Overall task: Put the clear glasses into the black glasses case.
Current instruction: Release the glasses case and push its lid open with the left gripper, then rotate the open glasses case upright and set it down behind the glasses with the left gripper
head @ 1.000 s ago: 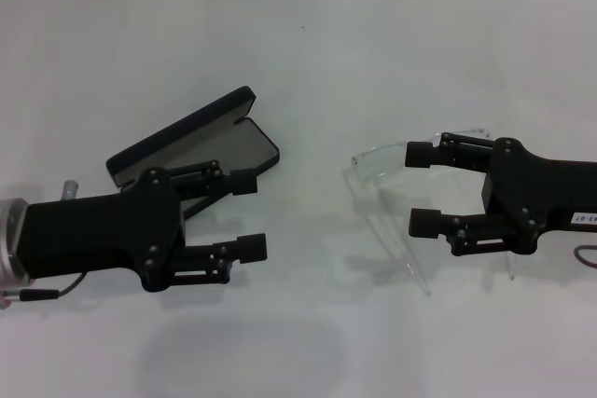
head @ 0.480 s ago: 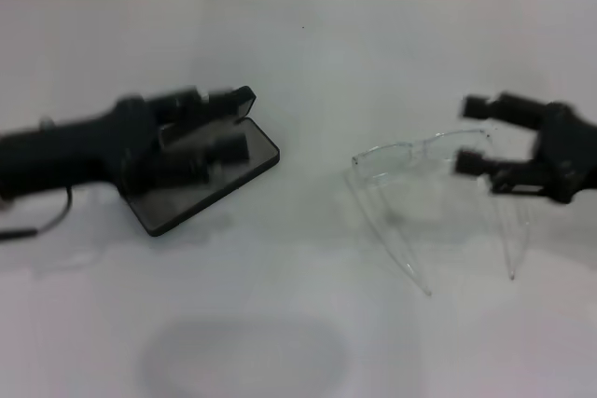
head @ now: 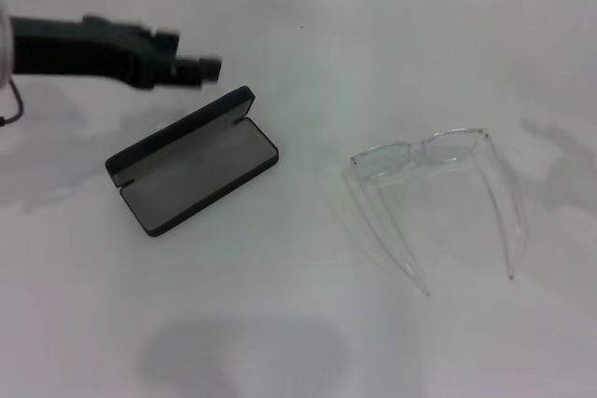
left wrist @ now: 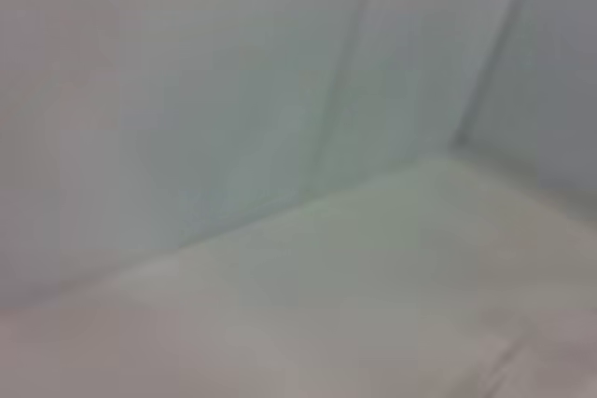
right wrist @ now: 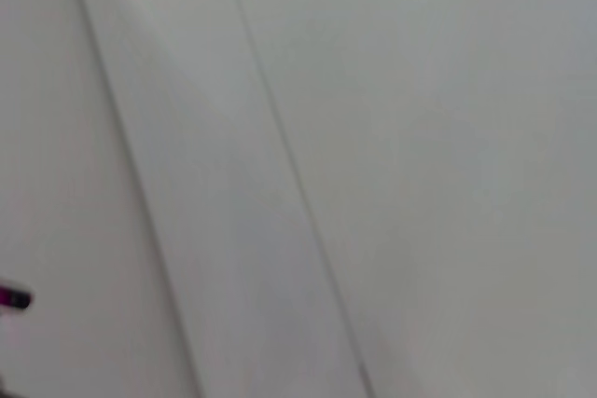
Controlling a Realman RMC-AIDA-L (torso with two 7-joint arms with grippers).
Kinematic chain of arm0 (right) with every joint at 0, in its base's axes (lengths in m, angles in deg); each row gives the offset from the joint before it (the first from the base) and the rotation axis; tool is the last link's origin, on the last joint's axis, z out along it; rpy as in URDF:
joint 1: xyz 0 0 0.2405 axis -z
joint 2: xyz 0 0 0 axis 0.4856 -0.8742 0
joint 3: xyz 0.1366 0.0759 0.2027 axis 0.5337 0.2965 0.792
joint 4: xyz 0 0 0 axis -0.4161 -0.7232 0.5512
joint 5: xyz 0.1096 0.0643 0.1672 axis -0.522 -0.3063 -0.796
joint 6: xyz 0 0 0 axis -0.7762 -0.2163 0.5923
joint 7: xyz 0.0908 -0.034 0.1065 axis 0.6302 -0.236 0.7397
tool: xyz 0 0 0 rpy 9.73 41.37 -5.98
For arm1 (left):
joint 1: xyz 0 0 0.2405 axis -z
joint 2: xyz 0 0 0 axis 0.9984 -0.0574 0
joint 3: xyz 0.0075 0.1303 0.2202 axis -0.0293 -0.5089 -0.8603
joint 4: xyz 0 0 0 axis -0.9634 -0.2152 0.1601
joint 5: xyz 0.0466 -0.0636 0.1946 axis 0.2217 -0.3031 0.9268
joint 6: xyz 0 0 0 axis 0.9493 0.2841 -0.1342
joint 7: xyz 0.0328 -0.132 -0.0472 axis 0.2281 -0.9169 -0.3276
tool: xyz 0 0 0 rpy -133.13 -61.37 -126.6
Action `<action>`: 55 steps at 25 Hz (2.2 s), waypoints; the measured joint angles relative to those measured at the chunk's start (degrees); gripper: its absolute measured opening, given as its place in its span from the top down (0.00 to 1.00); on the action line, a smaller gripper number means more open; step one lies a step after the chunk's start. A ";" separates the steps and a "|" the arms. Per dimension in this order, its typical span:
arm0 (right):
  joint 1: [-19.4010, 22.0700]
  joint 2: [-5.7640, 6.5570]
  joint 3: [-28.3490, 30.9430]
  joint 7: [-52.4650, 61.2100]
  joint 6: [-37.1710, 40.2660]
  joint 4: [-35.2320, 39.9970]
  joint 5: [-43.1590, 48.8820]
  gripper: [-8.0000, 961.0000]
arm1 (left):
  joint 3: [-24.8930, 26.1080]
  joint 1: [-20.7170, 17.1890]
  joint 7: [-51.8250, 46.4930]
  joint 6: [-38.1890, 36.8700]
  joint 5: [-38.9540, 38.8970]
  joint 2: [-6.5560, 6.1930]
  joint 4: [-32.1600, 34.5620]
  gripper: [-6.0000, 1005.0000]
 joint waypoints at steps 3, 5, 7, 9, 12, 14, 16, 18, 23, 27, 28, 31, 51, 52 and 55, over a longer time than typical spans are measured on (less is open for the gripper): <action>0.54 -0.24 0.47 -0.22 -0.02 -0.06 -0.60 0.09 | -5.55 1.73 -7.46 1.47 11.35 -0.09 3.04 0.22; 1.17 -0.28 0.49 -0.46 0.01 -0.09 -1.23 0.09 | -8.02 3.18 -9.83 2.43 16.50 0.00 3.16 0.23; 1.49 -0.33 0.54 -0.95 0.01 -0.12 -1.49 0.09 | -10.87 4.14 -11.71 3.71 20.47 0.06 2.91 0.23; 1.50 -0.36 0.56 -1.52 -0.06 -0.13 -1.53 0.09 | -13.03 4.66 -12.60 4.69 22.59 0.05 2.48 0.23; 1.46 -0.43 0.61 -1.89 -0.27 -0.13 -1.55 0.09 | -15.53 5.54 -12.95 5.96 24.32 0.11 0.56 0.23; 1.44 -0.48 0.72 -2.33 -0.24 -0.13 -1.60 0.09 | -16.47 6.16 -13.14 6.64 25.06 0.13 -1.12 0.23; 1.42 -0.52 0.80 -2.92 -0.23 -0.15 -1.62 0.09 | -16.96 6.68 -13.21 7.31 25.58 0.19 -2.67 0.23; 1.33 -0.56 0.81 -3.19 -0.25 -0.19 -1.62 0.09 | -17.71 7.07 -13.21 7.90 25.85 0.14 -4.05 0.23; 0.97 -0.58 1.26 -3.91 -0.46 -0.64 -1.64 0.09 | -19.28 7.76 -13.27 9.25 28.61 0.12 -5.54 0.24; 0.61 -0.57 2.19 -5.58 -0.49 -2.35 -1.92 0.09 | -20.95 8.17 -14.07 10.51 31.58 0.22 -6.53 0.25; 0.60 -0.54 2.21 -5.98 -0.49 -2.68 -2.10 0.09 | -21.60 8.24 -14.49 10.83 32.11 0.23 -6.71 0.25; 0.58 -0.48 2.50 -6.56 -0.52 -3.13 -2.28 0.09 | -23.45 8.57 -15.24 11.17 33.20 0.25 -6.83 0.25; 1.72 -0.28 9.94 -10.52 0.36 -8.03 -4.72 0.09 | -34.01 3.96 -12.80 11.52 33.00 0.25 4.48 0.80; 1.84 -0.28 10.87 -10.64 0.51 -8.35 -4.72 0.09 | -36.25 2.73 -11.81 11.96 33.04 0.26 6.31 0.80; 2.53 -0.33 13.08 -10.80 1.06 -9.02 -4.75 0.09 | -40.93 0.58 -9.07 13.35 33.16 0.27 9.35 0.80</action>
